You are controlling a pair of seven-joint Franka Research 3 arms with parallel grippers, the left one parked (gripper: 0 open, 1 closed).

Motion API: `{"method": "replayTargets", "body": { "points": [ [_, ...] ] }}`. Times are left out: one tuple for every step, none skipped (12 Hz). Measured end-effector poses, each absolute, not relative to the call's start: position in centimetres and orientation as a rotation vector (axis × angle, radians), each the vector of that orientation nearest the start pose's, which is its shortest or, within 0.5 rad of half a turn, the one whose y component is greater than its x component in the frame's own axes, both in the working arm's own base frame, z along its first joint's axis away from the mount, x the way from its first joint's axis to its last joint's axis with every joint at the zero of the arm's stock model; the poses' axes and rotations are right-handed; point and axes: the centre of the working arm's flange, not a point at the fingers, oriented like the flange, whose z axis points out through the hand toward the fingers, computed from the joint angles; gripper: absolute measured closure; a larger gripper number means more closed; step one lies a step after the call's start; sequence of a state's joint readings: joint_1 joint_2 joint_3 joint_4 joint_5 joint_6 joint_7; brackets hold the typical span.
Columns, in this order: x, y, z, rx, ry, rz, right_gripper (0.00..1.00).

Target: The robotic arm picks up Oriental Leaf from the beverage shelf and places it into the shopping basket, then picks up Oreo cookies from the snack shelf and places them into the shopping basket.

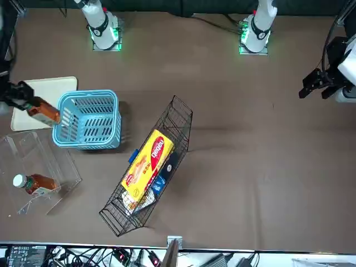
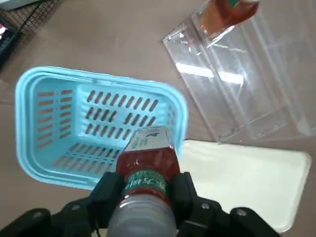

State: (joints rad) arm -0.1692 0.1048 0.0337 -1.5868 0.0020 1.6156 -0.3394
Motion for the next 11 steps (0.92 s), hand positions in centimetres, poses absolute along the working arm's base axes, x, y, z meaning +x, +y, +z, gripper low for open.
{"method": "replayTargets", "body": {
  "points": [
    [57.0, -5.0, 55.7, -3.116, -0.217, 0.118, 0.44],
    [56.6, -3.8, 55.4, -3.122, -0.182, 0.111, 0.44],
    [56.2, -3.0, 54.9, -3.127, -0.156, 0.101, 0.44],
    [56.0, -2.7, 54.3, -3.13, -0.133, 0.091, 0.44],
    [55.8, -2.6, 53.8, -3.132, -0.101, 0.09, 0.44],
    [55.6, -2.6, 53.2, -3.133, -0.076, 0.097, 0.44],
    [55.5, -2.4, 52.7, -3.134, -0.059, 0.102, 0.44],
    [55.4, -2.1, 52.1, -3.134, -0.052, 0.1, 0.44],
    [55.3, -1.8, 51.5, -3.136, -0.048, 0.091, 0.44],
    [55.1, -1.5, 50.7, -3.137, -0.043, 0.08, 0.44],
    [54.9, -1.3, 49.7, -3.138, -0.04, 0.071, 0.44]
  ]
}}
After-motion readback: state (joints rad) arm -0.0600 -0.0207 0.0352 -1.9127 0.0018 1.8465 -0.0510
